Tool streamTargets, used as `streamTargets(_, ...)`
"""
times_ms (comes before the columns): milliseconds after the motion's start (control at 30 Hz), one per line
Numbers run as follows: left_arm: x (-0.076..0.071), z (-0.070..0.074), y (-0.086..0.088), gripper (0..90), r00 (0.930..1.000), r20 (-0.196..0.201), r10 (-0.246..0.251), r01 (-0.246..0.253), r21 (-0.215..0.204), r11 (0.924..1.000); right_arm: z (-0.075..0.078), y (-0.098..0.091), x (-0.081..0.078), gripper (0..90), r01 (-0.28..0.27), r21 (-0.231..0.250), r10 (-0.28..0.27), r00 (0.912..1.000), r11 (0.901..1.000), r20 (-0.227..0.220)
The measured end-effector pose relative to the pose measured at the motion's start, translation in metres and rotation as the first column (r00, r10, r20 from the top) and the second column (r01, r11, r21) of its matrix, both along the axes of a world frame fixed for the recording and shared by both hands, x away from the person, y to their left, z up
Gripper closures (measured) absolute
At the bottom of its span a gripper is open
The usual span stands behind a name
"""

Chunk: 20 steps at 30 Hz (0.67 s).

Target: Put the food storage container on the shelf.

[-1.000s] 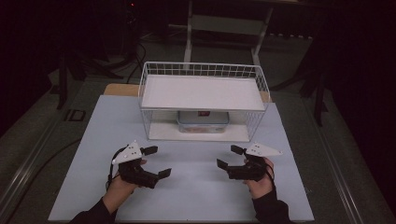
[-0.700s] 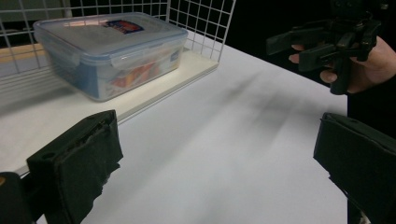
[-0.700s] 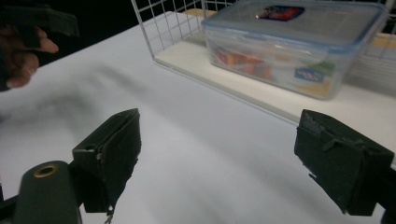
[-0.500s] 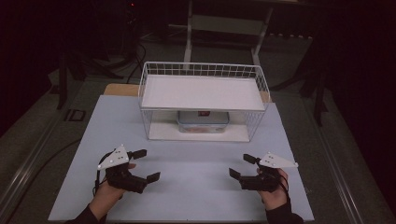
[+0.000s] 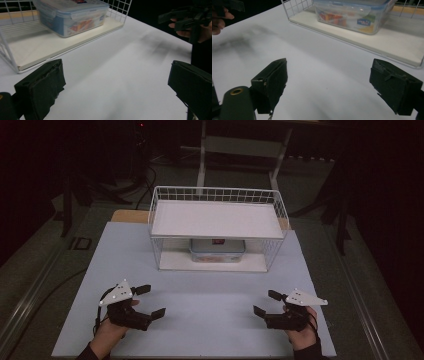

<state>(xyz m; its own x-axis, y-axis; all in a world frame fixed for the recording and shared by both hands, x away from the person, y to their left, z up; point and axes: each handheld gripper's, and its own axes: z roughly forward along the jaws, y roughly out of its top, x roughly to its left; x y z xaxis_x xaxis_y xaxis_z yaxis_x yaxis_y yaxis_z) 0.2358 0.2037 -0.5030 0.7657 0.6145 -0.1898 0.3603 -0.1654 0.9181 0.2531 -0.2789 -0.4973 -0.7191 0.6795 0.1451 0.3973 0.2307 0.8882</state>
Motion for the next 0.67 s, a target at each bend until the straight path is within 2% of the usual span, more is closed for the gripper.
streamTargets(100,0.0025,-0.0027,-0.0012,0.7,0.9999,-0.010,-0.002,0.002,0.005,1.0000,-0.0029,-0.0048,0.0014,14.6,0.008,0.008,-0.008,0.9995,0.9999,-0.031)
streamTargets(300,0.0035,-0.0036,-0.0033,0.7,0.9998,-0.015,-0.016,0.016,-0.003,0.9999,-0.0044,-0.0036,0.0030,14.7,0.002,-0.012,-0.002,0.9993,0.9999,-0.036)
streamTargets(667,0.0059,-0.0047,-0.0026,0.7,0.9995,-0.027,-0.019,0.019,-0.007,0.9998,-0.0067,-0.0055,0.0055,14.7,0.012,-0.008,-0.012,0.9985,0.9999,-0.053)
